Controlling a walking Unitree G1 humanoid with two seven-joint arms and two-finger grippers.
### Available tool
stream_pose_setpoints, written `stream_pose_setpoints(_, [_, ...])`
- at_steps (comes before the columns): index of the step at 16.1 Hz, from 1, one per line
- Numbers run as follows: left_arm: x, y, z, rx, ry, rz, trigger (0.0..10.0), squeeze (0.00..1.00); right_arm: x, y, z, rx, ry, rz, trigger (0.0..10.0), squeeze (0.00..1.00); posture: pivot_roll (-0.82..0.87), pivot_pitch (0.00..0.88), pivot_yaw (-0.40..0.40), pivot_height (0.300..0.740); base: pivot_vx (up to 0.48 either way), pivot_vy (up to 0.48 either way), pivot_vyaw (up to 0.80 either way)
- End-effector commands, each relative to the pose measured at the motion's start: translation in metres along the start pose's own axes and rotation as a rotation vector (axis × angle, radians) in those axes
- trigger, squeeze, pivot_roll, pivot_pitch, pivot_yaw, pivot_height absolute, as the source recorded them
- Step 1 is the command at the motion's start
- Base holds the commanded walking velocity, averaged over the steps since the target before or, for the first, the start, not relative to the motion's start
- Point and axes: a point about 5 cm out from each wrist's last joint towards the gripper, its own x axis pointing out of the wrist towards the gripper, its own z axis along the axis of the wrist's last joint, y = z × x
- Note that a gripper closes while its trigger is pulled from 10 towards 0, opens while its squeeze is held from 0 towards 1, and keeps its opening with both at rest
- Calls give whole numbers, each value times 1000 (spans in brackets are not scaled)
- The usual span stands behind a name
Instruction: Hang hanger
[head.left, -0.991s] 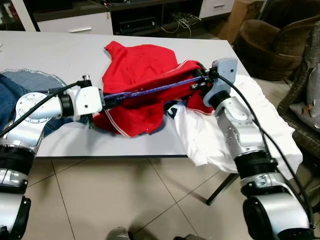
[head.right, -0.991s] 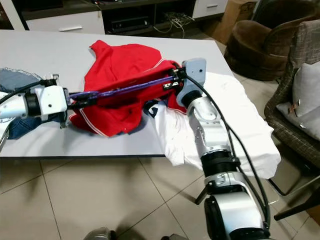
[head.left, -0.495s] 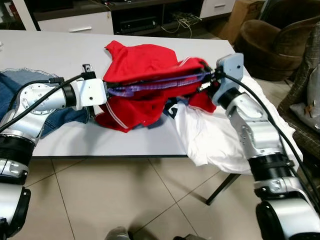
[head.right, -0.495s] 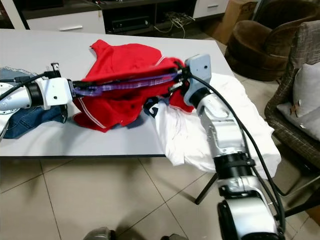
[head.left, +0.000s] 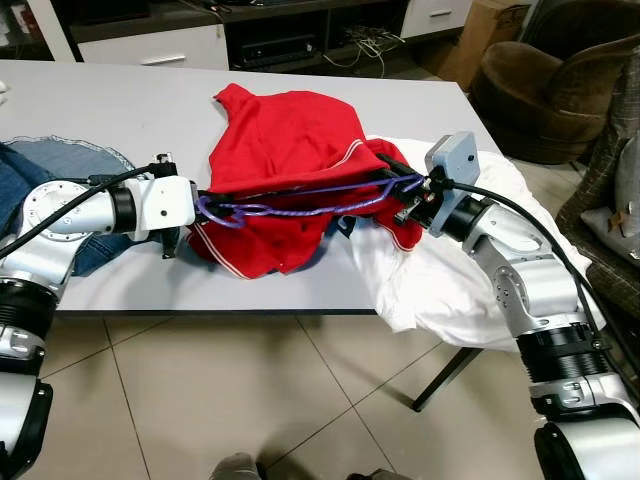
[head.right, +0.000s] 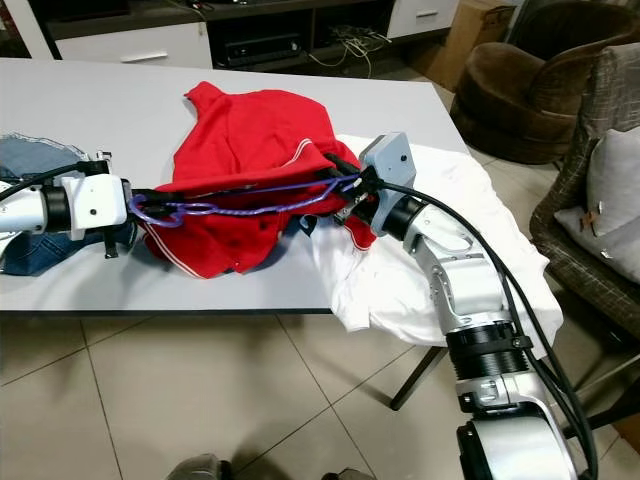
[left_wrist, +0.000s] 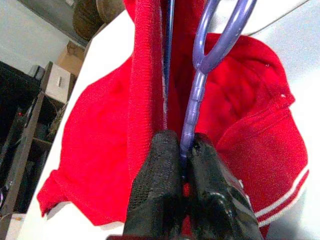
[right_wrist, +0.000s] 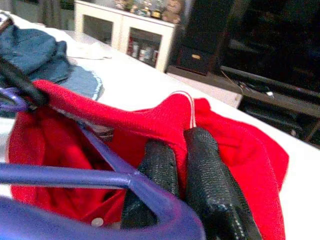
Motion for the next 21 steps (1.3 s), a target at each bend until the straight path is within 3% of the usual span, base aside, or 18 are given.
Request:
stream_pose_setpoints(1, [-14, -1, -17, -56, 105, -15, 0, 0, -3, -4, 20, -72, -90, 29, 10000, 0, 83, 29, -58, 740, 0, 0, 0])
stream_pose_setpoints(2, [-14, -1, -17, -56, 105, -15, 0, 0, -3, -4, 20, -72, -90, 29, 10000, 0, 83, 29, -58, 740, 0, 0, 0])
stream_pose_setpoints(5, [-10, 19, 0, -50, -52, 151, 0, 0, 7, -4, 13, -78, -73, -46, 10000, 0, 95, 27, -57, 740, 0, 0, 0])
stream_pose_setpoints(7, [-3, 25, 8, -104, -150, 226, 0, 0, 20, -11, 18, 21, -102, -203, 10000, 0, 93, 26, -54, 740, 0, 0, 0])
stream_pose_setpoints(9, [3, 18, 8, -123, -173, 181, 0, 0, 26, -7, 21, 118, -137, -229, 10000, 0, 89, 26, -52, 740, 0, 0, 0])
stream_pose_setpoints(11, [3, 17, 6, -126, -166, 170, 0, 0, 24, -9, 20, 137, -138, -226, 10000, 0, 79, 25, -49, 740, 0, 0, 0])
stream_pose_setpoints(15, [1, 16, 1, -164, -178, 216, 0, 0, 11, -30, 11, 147, -78, -302, 10000, 0, 74, 22, -51, 740, 0, 0, 0])
stream_pose_setpoints(18, [8, 6, 0, -229, -232, 249, 0, 0, 16, -10, -2, 189, -8, -221, 10000, 0, 73, 19, -49, 740, 0, 0, 0])
stream_pose_setpoints(19, [11, 2, -1, -242, -239, 253, 0, 0, 17, -4, -5, 196, 1, -202, 10000, 945, 73, 19, -49, 740, 0, 0, 0])
stream_pose_setpoints(21, [16, -4, -1, -258, -248, 258, 0, 0, 20, 5, -9, 199, 27, -181, 10000, 996, 76, 18, -48, 740, 0, 0, 0])
